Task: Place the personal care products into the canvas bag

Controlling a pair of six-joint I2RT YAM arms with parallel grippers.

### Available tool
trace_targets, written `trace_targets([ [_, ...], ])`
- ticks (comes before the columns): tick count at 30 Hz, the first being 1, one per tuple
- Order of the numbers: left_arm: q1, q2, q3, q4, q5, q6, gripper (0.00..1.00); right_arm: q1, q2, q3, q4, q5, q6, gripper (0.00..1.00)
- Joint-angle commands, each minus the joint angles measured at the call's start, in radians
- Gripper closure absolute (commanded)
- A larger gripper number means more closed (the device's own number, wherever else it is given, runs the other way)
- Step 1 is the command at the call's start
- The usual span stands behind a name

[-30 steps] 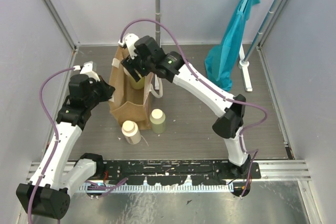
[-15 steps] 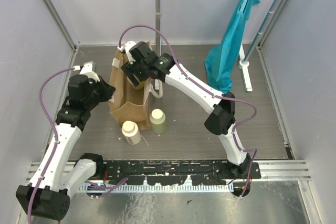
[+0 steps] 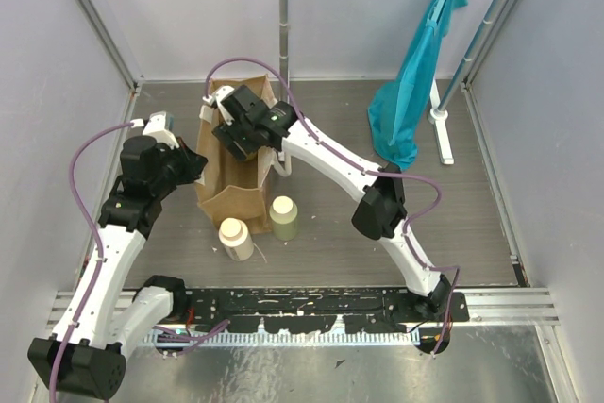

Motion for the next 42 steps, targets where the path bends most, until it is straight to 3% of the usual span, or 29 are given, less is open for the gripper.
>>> trace_targets([
  [1,-0.002,-0.025,-0.004,-0.03,0.044,0.021,1.0,-0.003,0.009,0.072,0.027,0.056,-0.039,1.0],
  [16,-0.003,-0.033,-0.016,-0.02,0.062,0.021,1.0,-0.003,-0.045,0.013,-0.062,0.057,-0.055,1.0],
  [33,-0.003,-0.041,-0.019,-0.02,0.063,0.032,1.0,-0.018,0.063,0.043,-0.05,0.002,-0.081,0.99],
  [42,-0.003,-0.035,-0.027,-0.005,0.066,0.029,1.0,-0.024,0.122,0.063,-0.043,-0.013,-0.095,0.91],
])
